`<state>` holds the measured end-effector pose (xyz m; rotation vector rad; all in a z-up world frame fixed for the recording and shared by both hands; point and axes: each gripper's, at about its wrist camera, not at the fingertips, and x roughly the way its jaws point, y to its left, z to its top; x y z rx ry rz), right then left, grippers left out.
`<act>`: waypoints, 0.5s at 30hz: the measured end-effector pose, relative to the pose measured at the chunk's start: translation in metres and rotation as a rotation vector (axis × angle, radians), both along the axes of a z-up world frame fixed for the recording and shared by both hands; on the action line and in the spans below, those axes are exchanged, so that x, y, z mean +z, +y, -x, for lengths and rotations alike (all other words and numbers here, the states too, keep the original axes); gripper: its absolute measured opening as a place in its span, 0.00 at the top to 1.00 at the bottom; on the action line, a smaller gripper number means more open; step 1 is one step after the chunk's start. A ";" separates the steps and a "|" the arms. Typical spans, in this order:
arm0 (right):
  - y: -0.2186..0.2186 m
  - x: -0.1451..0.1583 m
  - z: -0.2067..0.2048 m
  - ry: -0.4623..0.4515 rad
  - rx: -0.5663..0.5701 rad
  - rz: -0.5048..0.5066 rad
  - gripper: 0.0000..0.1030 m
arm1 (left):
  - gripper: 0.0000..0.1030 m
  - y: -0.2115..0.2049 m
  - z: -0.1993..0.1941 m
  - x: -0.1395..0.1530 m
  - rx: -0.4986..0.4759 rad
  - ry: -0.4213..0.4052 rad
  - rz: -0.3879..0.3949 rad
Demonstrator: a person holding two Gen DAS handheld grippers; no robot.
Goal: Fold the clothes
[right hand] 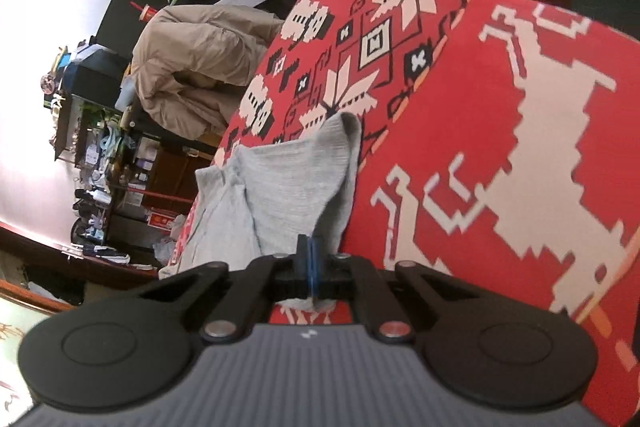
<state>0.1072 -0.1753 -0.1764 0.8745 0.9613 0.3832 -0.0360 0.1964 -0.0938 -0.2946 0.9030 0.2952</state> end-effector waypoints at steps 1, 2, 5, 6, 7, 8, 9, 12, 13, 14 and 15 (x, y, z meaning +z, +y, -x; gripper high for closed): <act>-0.001 -0.001 0.002 0.003 -0.002 0.007 1.00 | 0.55 -0.001 0.000 0.000 -0.002 0.001 0.000; -0.002 -0.002 0.003 0.005 -0.002 0.020 1.00 | 0.55 -0.002 0.000 0.000 -0.006 0.001 -0.002; -0.006 -0.003 0.002 0.006 -0.015 0.038 0.99 | 0.54 -0.003 0.002 0.002 -0.012 -0.004 -0.013; -0.009 -0.002 0.002 0.001 -0.018 0.038 0.93 | 0.53 -0.002 0.002 0.003 -0.012 -0.004 -0.015; -0.011 0.000 0.002 -0.009 -0.023 0.045 0.91 | 0.53 -0.002 0.003 0.003 -0.012 -0.004 -0.018; -0.013 0.004 0.001 -0.027 -0.030 0.063 0.90 | 0.53 -0.001 0.003 0.003 -0.011 -0.004 -0.019; -0.016 0.009 -0.001 -0.044 -0.039 0.084 0.88 | 0.53 0.000 0.003 0.003 -0.008 -0.003 -0.018; -0.019 0.024 -0.014 -0.095 -0.052 0.168 0.84 | 0.53 0.002 0.003 0.002 0.002 0.000 -0.011; -0.019 0.028 -0.020 -0.110 -0.048 0.190 0.83 | 0.53 0.003 0.003 0.002 0.006 0.000 -0.007; -0.018 0.030 -0.026 -0.117 -0.038 0.199 0.78 | 0.53 0.003 0.003 0.002 0.009 0.000 -0.004; -0.017 0.030 -0.032 -0.115 -0.027 0.207 0.76 | 0.53 0.004 0.004 0.002 0.010 -0.001 -0.004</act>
